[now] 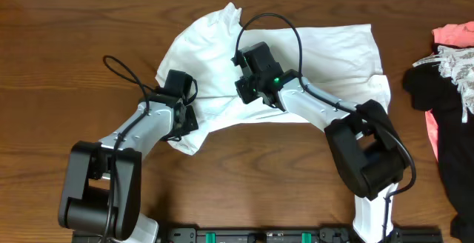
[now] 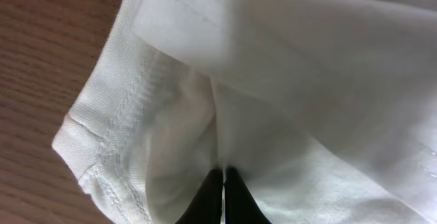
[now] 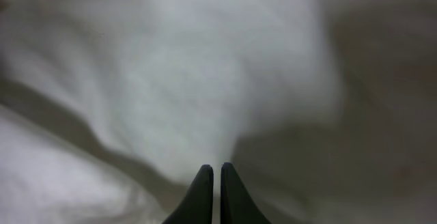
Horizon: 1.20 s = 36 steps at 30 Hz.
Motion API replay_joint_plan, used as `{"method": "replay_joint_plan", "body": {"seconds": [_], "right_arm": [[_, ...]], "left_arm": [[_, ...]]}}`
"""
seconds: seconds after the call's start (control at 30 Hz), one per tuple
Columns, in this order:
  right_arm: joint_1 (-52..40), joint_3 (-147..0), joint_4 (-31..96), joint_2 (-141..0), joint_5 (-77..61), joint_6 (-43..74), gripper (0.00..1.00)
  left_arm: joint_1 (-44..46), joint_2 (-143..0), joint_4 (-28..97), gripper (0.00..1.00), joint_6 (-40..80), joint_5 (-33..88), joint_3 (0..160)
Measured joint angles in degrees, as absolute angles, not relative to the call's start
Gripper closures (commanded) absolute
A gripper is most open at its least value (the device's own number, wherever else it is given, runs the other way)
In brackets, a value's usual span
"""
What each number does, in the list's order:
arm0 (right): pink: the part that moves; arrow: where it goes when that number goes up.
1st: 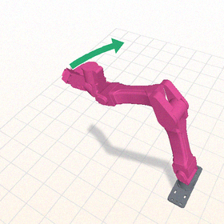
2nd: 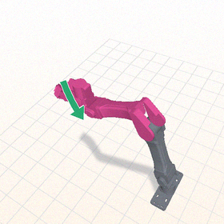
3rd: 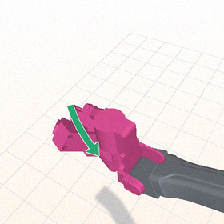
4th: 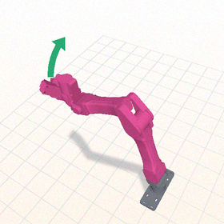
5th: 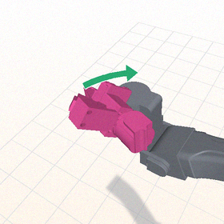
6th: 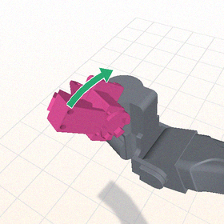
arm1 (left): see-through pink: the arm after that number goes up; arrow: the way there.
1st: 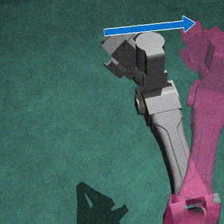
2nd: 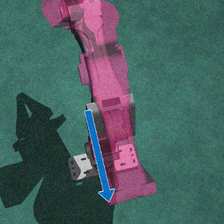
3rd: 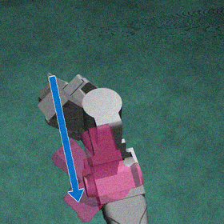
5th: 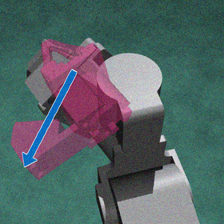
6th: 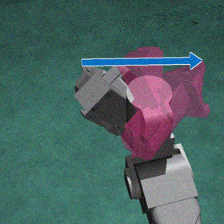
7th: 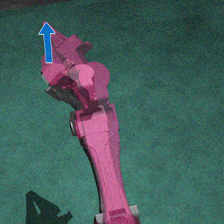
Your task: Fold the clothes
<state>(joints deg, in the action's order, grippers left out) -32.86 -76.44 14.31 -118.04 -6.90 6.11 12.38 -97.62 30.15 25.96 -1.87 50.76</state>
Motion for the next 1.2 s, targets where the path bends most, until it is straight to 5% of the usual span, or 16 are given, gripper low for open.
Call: {"method": "replay_joint_plan", "body": {"seconds": [0.3, 0.6, 1.2], "right_arm": [[-33.1, -78.2, 26.4, -115.7, -14.8, 5.2, 0.98], [-37.2, -78.4, 30.7, -115.2, -16.5, 2.9, 0.65], [-39.6, -78.4, 27.1, -115.2, -13.8, 9.0, 0.52]], "left_arm": [[12.4, -97.6, 30.2, 0.94, 26.0, -1.9, 50.8], [12.4, -97.6, 30.2, 0.94, 26.0, -1.9, 50.8], [12.4, -97.6, 30.2, 0.93, 26.0, -1.9, 50.8]]}}
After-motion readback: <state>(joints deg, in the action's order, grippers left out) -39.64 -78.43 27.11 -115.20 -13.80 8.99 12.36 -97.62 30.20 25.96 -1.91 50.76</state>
